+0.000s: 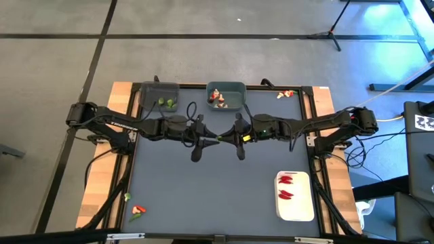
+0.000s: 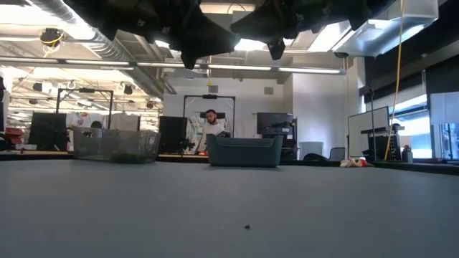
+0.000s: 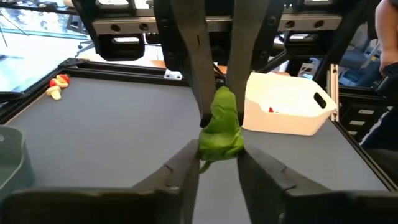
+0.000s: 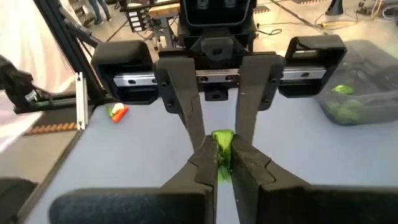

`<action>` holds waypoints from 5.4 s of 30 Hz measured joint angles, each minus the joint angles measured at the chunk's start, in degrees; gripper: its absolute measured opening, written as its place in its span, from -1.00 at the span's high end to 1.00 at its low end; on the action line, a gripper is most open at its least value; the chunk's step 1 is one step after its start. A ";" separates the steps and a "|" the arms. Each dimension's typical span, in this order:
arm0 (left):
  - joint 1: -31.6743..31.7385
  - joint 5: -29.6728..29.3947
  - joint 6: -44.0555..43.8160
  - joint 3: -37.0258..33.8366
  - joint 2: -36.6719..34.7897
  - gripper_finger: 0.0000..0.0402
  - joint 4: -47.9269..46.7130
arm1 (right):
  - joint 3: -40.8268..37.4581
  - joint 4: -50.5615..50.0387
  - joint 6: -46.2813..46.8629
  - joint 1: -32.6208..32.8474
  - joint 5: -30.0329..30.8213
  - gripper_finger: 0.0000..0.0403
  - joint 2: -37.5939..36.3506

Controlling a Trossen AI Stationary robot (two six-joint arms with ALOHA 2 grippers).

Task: Sort produce into baskets
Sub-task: Put the green chili pepper into the black bin, then put the orange chili pepper into the white bin

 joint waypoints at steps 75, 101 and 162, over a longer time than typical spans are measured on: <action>34.13 -6.77 -0.36 11.85 -10.19 0.21 -70.19 | -5.66 -29.70 14.30 2.91 10.49 0.21 8.21; -15.65 8.13 -20.13 12.61 -10.19 0.29 -80.56 | -5.64 -26.59 14.23 2.91 11.61 0.21 8.13; -56.44 9.41 -36.25 12.50 17.59 0.94 -65.21 | -5.62 -26.57 13.14 2.91 12.22 0.21 8.13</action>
